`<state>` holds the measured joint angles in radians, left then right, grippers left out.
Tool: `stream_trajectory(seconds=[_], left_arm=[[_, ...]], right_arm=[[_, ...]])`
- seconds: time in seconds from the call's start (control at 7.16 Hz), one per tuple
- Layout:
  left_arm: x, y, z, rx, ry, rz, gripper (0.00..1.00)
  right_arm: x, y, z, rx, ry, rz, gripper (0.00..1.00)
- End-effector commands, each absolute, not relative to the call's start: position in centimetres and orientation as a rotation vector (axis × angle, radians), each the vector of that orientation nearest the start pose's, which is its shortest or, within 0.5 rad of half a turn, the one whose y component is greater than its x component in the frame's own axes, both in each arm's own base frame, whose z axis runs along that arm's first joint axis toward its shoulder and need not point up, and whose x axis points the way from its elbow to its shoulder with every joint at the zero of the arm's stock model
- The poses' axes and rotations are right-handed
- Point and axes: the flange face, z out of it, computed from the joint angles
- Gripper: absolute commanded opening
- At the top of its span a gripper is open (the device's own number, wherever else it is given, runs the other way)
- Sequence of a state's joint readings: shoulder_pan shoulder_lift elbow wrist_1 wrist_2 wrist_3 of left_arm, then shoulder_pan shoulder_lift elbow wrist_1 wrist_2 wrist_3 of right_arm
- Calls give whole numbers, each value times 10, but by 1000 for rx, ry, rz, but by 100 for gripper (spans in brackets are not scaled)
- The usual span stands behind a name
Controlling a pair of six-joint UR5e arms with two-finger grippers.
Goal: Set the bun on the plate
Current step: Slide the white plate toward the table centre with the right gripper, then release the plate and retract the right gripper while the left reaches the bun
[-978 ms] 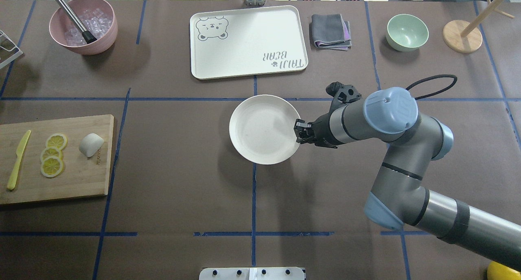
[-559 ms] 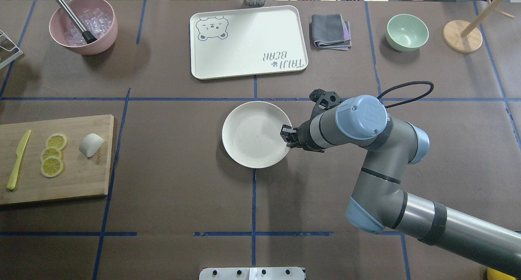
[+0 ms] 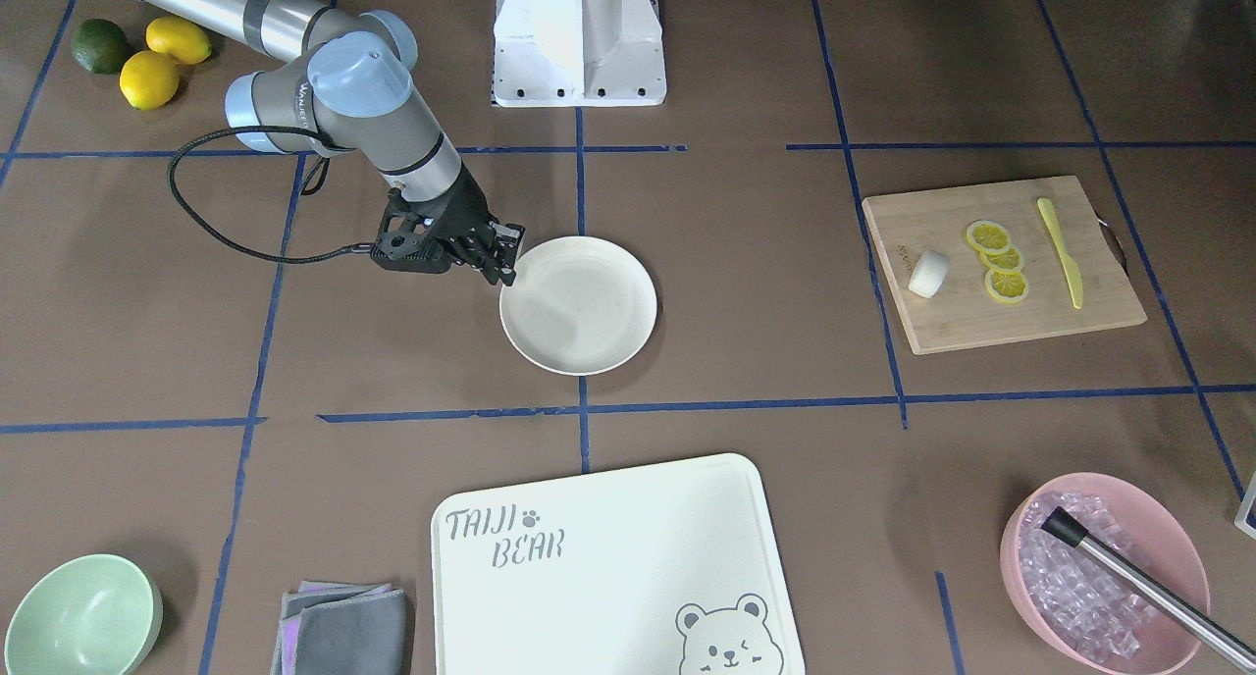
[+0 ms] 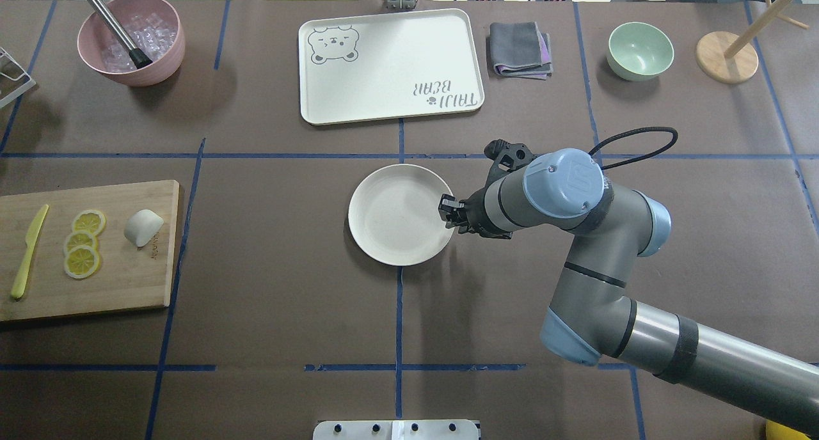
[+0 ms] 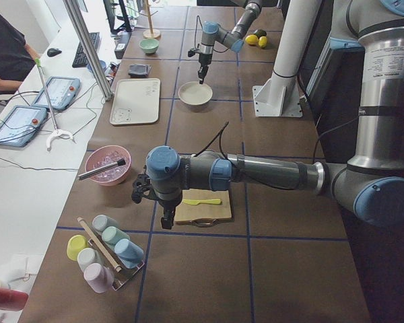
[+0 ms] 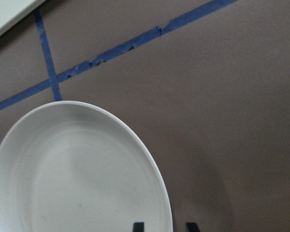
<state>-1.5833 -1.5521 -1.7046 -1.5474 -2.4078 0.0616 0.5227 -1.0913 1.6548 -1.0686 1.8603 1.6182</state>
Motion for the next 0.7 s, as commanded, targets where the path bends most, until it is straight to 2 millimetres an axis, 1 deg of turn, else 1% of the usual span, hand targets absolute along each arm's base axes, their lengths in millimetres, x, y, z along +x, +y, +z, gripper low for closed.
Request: stream_trajectory(seconds=[0.0, 0.14, 0.28, 0.42, 0.56], left_arm=[[-61, -492, 586, 162, 831, 109, 100], [-33, -493, 569, 168, 833, 172, 100], [-7, -494, 552, 143, 846, 151, 100], [36, -491, 530, 136, 822, 147, 100], [66, -485, 524, 129, 836, 114, 100]], right_arm=[[-491, -433, 271, -6, -1110, 380, 100], [-457, -445, 260, -44, -1073, 396, 100], [-421, -463, 259, -46, -1042, 410, 100], [-397, -478, 263, -30, -1004, 385, 100], [-379, -492, 272, 14, -948, 325, 100]])
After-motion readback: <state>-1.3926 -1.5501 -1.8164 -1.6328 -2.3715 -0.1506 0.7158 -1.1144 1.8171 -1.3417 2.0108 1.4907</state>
